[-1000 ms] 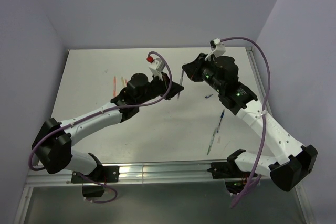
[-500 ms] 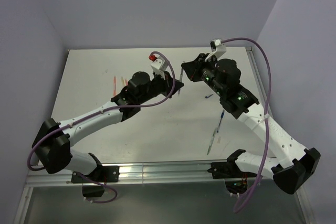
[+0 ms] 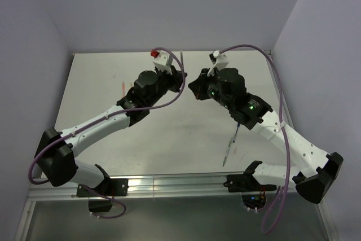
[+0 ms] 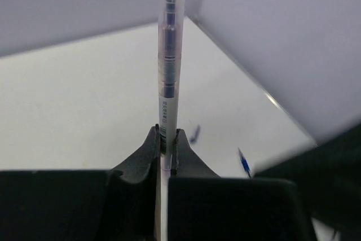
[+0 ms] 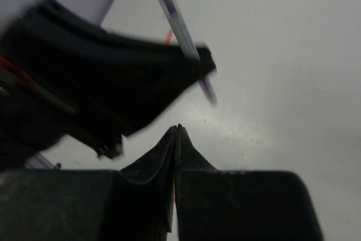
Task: Insert the pens into the pen caps
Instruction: Press the pen cap onto the pen.
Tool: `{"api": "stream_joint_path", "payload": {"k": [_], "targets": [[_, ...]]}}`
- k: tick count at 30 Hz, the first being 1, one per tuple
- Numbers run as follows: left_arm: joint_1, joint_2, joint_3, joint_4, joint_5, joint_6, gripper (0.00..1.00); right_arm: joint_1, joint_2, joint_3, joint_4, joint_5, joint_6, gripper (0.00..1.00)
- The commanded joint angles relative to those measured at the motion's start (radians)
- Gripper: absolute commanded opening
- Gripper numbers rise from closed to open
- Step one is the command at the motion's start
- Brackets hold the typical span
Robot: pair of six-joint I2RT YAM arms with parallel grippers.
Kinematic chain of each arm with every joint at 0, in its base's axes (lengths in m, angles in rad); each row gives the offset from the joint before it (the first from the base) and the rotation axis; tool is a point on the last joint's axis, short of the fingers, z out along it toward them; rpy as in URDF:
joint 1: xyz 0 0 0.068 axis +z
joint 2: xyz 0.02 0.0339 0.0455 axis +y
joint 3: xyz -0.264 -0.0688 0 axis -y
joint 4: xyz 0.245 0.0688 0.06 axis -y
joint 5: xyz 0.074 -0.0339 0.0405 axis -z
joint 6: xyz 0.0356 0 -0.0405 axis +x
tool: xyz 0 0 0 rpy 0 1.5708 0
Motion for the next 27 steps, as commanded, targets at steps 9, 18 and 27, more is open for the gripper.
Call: {"api": "stream_joint_path", "payload": {"k": [9, 18, 27], "targets": [[-0.002, -0.038, 0.093, 0.059, -0.114, 0.03, 0.0, 0.04, 0.024, 0.05, -0.165, 0.147, 0.02, 0.0], [0.07, -0.056, 0.06, -0.165, 0.42, -0.039, 0.0, -0.062, -0.044, 0.113, -0.074, 0.042, -0.049, 0.23], [0.087, -0.121, -0.032, -0.139, 0.717, -0.099, 0.0, -0.196, -0.071, 0.119, 0.029, -0.273, -0.04, 0.51]]}}
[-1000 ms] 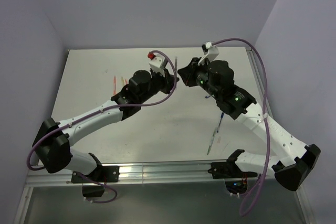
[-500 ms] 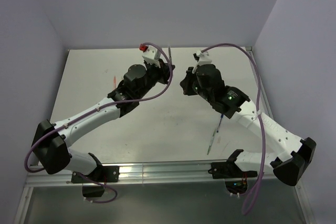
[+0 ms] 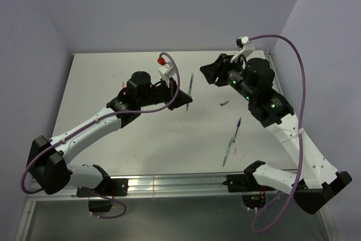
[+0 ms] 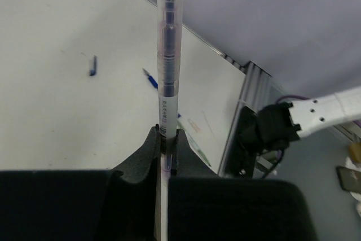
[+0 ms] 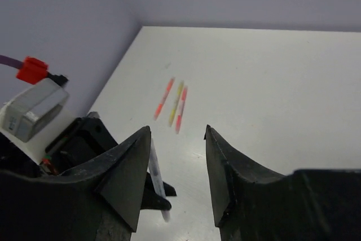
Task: Insert the pens into the pen caps
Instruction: Press the pen cap onto the pen.
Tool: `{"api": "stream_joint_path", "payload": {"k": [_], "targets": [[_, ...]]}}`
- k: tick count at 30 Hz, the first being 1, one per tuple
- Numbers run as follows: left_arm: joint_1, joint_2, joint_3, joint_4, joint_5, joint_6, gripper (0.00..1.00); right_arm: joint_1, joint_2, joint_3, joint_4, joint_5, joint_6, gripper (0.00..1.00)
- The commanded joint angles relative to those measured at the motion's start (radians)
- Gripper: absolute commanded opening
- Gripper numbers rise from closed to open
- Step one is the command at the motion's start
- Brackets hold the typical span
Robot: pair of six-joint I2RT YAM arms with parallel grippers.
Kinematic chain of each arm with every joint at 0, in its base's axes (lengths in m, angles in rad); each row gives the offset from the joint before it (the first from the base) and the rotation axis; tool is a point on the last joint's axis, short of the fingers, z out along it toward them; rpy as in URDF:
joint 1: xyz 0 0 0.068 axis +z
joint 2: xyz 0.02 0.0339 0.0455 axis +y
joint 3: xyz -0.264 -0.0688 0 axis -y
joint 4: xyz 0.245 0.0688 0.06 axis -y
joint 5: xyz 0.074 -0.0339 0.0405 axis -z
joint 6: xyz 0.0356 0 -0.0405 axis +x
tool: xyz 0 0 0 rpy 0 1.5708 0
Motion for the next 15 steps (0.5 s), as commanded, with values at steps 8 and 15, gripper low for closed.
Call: {"api": "stream_joint_path", "payload": {"k": [8, 15], "targets": [[0.005, -0.007, 0.015, 0.052, 0.22, -0.047, 0.0, -0.024, 0.031, 0.025, 0.112, -0.28, 0.002, 0.51], [0.005, 0.005, 0.019, 0.067, 0.217, -0.055, 0.0, -0.018, 0.059, 0.022, 0.1, -0.297, -0.003, 0.5]]}}
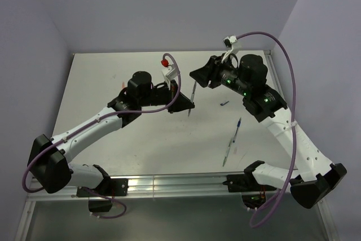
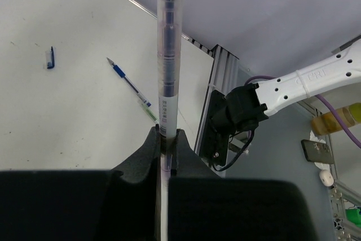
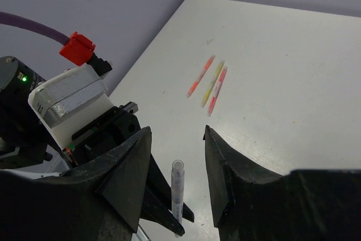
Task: Insert the pens into the pen caps
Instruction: Press the pen cap onto the pen.
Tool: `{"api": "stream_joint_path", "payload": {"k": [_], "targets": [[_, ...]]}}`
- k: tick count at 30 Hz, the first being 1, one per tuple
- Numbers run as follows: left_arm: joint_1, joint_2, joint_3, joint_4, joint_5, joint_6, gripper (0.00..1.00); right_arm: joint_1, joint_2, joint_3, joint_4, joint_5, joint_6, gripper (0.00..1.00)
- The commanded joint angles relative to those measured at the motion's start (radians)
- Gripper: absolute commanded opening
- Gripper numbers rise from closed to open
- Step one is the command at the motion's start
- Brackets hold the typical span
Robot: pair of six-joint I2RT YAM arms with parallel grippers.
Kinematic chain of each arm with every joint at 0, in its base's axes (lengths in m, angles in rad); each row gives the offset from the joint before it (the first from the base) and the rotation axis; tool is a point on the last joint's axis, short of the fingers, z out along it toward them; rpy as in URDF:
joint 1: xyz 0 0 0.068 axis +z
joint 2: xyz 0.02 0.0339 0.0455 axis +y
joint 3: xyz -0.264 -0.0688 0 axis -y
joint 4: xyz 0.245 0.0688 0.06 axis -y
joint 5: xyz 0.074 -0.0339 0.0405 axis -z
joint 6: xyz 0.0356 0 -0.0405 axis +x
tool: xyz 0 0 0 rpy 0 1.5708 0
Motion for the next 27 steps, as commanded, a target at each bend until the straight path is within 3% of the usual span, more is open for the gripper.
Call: {"api": "stream_joint_path", "payload": {"k": [1, 22, 27], "targets": [[0.005, -0.002, 0.025, 0.057, 0.027, -0.008, 0.0, 0.005, 0.007, 0.022, 0.033, -0.023, -0.014, 0.5], [0.02, -0.008, 0.025, 0.091, 0.012, -0.031, 0.0, 0.091, 0.036, 0.015, -0.028, 0.094, -0.067, 0.41], [0.02, -0.008, 0.022, 0.095, 0.021, -0.034, 0.0, 0.095, 0.035, 0.012, -0.028, 0.117, -0.067, 0.31]]}}
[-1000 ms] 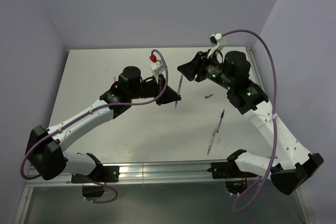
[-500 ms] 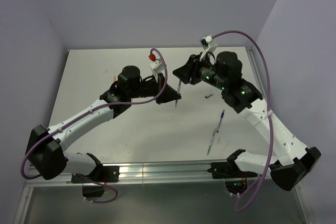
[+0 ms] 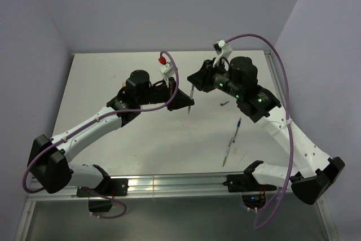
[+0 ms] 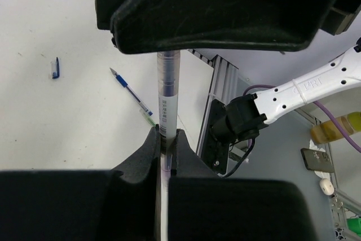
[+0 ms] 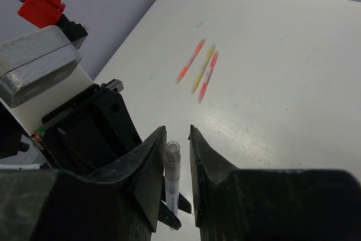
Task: Insert the pens into the pen caps
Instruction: Press the pen cap onto the pen.
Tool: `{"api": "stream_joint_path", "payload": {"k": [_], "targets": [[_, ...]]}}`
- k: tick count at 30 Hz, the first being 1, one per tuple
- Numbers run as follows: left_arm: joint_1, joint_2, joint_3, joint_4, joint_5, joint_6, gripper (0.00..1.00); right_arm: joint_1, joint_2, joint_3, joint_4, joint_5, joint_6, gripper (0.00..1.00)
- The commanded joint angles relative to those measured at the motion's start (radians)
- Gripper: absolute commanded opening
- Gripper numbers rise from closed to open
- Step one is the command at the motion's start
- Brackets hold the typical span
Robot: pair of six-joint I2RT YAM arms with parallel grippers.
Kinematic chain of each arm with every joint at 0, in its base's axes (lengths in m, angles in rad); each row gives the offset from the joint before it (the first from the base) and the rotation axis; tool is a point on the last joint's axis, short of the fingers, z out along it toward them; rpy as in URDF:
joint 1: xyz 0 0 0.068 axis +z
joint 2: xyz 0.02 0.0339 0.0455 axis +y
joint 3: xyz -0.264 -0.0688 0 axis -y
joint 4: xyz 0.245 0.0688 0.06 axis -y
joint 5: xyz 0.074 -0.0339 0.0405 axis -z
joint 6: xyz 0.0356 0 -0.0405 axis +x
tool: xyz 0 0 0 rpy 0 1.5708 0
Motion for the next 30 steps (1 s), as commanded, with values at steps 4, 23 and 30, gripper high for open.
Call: {"api": "stream_joint_path", "payload": {"k": [4, 23, 30], "targets": [[0.004, -0.015, 0.017, 0.059, 0.016, -0.014, 0.0, 0.015, 0.005, 0.019, 0.006, 0.048, -0.023, 0.12], [0.003, -0.1, 0.011, 0.079, -0.393, -0.036, 0.0, 0.119, 0.036, 0.044, -0.094, 0.273, -0.035, 0.0], [-0.004, -0.11, 0.031, 0.067, -0.519, -0.022, 0.0, 0.144, 0.068, 0.065, -0.135, 0.322, -0.024, 0.0]]}}
